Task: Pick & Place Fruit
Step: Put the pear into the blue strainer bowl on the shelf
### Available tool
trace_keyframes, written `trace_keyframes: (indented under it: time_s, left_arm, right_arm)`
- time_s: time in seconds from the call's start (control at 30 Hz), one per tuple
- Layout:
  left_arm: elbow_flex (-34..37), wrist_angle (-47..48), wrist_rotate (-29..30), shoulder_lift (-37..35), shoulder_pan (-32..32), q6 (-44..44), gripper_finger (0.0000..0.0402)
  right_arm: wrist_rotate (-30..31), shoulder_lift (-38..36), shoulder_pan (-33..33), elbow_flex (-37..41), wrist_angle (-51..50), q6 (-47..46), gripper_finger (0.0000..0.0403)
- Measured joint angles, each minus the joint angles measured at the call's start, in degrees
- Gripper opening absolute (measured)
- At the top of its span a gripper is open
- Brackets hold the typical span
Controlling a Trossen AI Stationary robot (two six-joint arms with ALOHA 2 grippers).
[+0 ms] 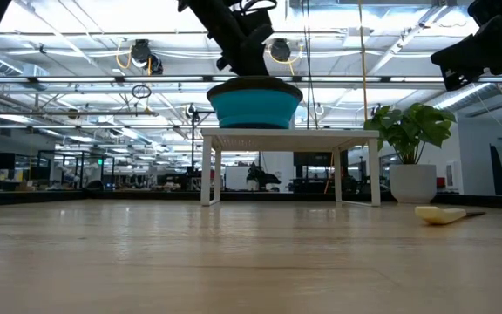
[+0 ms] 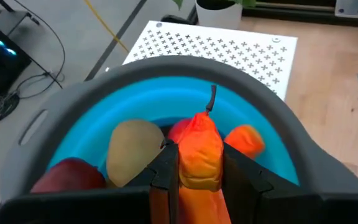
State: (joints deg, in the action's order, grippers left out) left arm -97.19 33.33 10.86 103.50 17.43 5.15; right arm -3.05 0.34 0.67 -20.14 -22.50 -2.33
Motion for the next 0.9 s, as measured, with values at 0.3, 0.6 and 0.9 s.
trace_keyframes:
  time_s: [0.3,0.6,0.9]
  left_arm:
    - [0.0,1.9,1.3,0.0,-0.7,-2.2,0.0086]
    - [0.0,5.5,3.0,0.0,-2.1,-2.4,0.0086]
    - [0.0,6.3,3.2,0.0,-2.2,-2.8,0.0124]
  right_arm:
    - [0.0,0.0,0.0,0.0,0.0,0.0,0.0]
    - [0.0,0.0,0.0,0.0,0.0,0.0,0.0]
    - [0.0,0.0,0.0,0.0,0.0,0.0,0.0]
